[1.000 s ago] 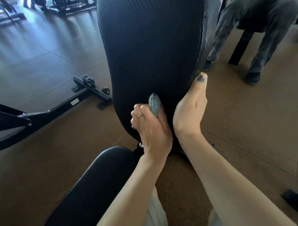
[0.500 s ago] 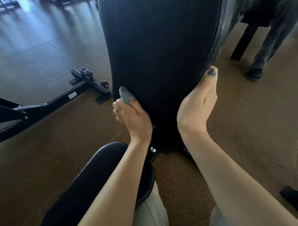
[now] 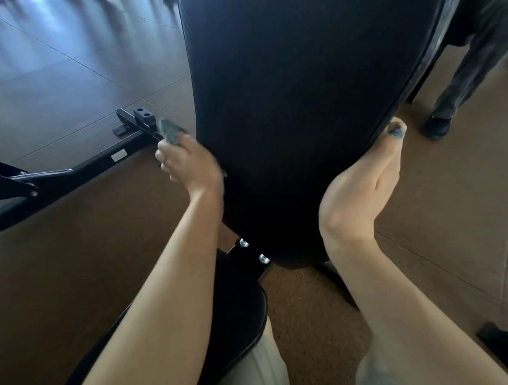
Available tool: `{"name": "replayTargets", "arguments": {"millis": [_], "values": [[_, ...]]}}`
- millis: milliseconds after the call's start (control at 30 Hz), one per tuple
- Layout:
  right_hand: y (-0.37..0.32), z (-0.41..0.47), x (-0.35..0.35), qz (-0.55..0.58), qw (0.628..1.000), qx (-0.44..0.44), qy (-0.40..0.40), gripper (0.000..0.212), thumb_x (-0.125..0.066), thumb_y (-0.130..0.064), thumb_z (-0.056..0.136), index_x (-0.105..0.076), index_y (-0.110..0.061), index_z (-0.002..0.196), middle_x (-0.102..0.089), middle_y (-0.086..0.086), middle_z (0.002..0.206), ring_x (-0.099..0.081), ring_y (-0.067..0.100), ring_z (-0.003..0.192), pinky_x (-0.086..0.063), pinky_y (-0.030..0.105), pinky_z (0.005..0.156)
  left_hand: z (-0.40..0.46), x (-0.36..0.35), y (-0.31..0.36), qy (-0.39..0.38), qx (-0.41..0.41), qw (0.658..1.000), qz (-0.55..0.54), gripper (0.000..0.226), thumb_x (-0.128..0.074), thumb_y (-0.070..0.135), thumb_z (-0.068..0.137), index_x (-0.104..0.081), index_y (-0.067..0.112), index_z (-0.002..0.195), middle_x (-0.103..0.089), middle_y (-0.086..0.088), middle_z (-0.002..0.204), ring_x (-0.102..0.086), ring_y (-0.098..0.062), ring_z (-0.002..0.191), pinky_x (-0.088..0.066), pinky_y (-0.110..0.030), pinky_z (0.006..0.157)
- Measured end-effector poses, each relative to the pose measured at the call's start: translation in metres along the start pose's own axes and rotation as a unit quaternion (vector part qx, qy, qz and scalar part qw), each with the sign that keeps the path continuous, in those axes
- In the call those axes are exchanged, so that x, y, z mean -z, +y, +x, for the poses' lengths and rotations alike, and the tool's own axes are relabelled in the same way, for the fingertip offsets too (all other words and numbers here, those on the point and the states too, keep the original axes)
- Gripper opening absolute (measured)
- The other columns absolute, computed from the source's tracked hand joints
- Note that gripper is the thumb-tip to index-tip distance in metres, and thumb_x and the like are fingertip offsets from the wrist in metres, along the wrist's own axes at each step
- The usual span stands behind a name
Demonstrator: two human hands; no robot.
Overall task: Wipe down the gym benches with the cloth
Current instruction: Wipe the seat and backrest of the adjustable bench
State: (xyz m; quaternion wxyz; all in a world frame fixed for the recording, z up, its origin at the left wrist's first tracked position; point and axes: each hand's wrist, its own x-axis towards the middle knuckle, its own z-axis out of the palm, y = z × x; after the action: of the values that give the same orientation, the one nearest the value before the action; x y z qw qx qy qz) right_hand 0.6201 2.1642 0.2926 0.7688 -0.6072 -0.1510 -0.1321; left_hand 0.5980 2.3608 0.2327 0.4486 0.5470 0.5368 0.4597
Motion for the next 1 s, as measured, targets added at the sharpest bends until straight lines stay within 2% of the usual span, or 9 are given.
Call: {"name": "replayTargets", "arguments": {"millis": [100,233,333,433,567,667,800,867,1000], "values": [[0.003,-0.001,0.001,0.0,1.0,0.013,-0.001,0.035,-0.021,-0.029,0.109,-0.05,-0.013,0.098,-0.053,-0.017,0.084,-0.048,-0.001,0.08,-0.043,0.024,0.079,0.007,0.005,-0.029,-0.047,0.119,0.992,0.004,0.046,-0.031,0.034,0.107,-0.043,0.006,0.142,-0.044,-0.014,0.146,-0.041,-0.033,0.136,-0.031,-0.048,0.114],[0.004,-0.002,0.0,-0.002,1.0,0.009,0.001,0.036,-0.021,-0.031,0.109,-0.051,-0.013,0.1,-0.052,-0.019,0.083,-0.048,-0.004,0.078,-0.042,0.021,0.079,-0.025,0.008,-0.047,-0.067,0.128,0.989,-0.008,0.045,-0.028,0.035,0.108,-0.037,0.007,0.142,-0.038,-0.013,0.148,-0.032,-0.032,0.139,-0.025,-0.05,0.116],[0.002,-0.004,0.0,-0.002,1.0,0.002,0.006,0.036,-0.021,-0.032,0.109,-0.053,-0.015,0.102,-0.052,-0.019,0.083,-0.049,-0.008,0.078,-0.041,0.013,0.078,-0.052,0.007,-0.059,-0.063,0.173,0.983,-0.01,0.044,-0.028,0.034,0.109,-0.038,0.005,0.139,-0.037,-0.015,0.148,-0.031,-0.033,0.14,-0.025,-0.051,0.116],[0.001,-0.005,0.0,0.001,1.0,-0.003,0.002,0.037,-0.021,-0.033,0.109,-0.054,-0.018,0.106,-0.057,-0.019,0.088,-0.052,-0.008,0.082,-0.041,0.013,0.081,-0.089,0.008,-0.064,-0.058,0.231,0.971,0.0,0.047,-0.029,0.035,0.108,-0.038,0.004,0.142,-0.04,-0.017,0.148,-0.036,-0.036,0.138,-0.028,-0.049,0.113],[-0.002,-0.005,0.001,0.007,1.0,-0.011,-0.006,0.036,-0.021,-0.034,0.109,-0.055,-0.023,0.112,-0.061,-0.019,0.097,-0.056,-0.009,0.09,-0.041,0.013,0.085,-0.129,0.012,-0.043,-0.084,0.229,0.969,-0.038,0.049,-0.029,0.038,0.108,-0.036,0.007,0.146,-0.038,-0.01,0.149,-0.034,-0.031,0.139,-0.028,-0.049,0.115],[-0.004,-0.005,0.001,0.012,1.0,-0.009,-0.013,0.031,-0.022,-0.032,0.109,-0.05,-0.039,0.102,-0.061,-0.02,0.086,-0.054,-0.012,0.087,-0.04,0.011,0.083,-0.078,0.003,-0.014,-0.033,0.203,0.976,-0.072,0.051,-0.032,0.035,0.107,-0.037,0.006,0.149,-0.037,-0.014,0.155,-0.033,-0.032,0.142,-0.029,-0.045,0.116],[-0.002,-0.003,-0.002,0.01,1.0,-0.009,-0.003,0.032,-0.022,-0.032,0.11,-0.051,-0.041,0.1,-0.061,-0.032,0.085,-0.055,-0.011,0.087,-0.04,0.013,0.084,-0.004,-0.001,0.004,-0.008,0.208,0.976,-0.065,0.063,-0.027,0.05,0.091,-0.05,0.013,0.136,-0.052,-0.01,0.142,-0.049,-0.035,0.13,-0.043,-0.055,0.107],[0.001,-0.001,-0.002,0.017,1.0,-0.002,0.0,0.032,-0.022,-0.032,0.109,-0.052,-0.037,0.101,-0.06,-0.027,0.089,-0.056,-0.008,0.088,-0.041,0.016,0.086,0.022,-0.011,-0.028,-0.002,0.201,0.978,-0.048,0.064,-0.032,0.051,0.081,-0.056,0.016,0.128,-0.06,-0.009,0.132,-0.056,-0.035,0.12,-0.05,-0.056,0.099],[0.005,-0.002,0.0,0.021,1.0,0.003,-0.002,0.032,-0.022,-0.031,0.109,-0.051,-0.025,0.098,-0.052,-0.014,0.082,-0.048,-0.006,0.079,-0.041,0.015,0.08,0.04,-0.027,-0.107,-0.04,0.276,0.96,-0.028,0.045,-0.044,0.045,0.074,-0.066,0.025,0.107,-0.071,-0.005,0.11,-0.068,-0.034,0.093,-0.059,-0.054,0.079]]}}
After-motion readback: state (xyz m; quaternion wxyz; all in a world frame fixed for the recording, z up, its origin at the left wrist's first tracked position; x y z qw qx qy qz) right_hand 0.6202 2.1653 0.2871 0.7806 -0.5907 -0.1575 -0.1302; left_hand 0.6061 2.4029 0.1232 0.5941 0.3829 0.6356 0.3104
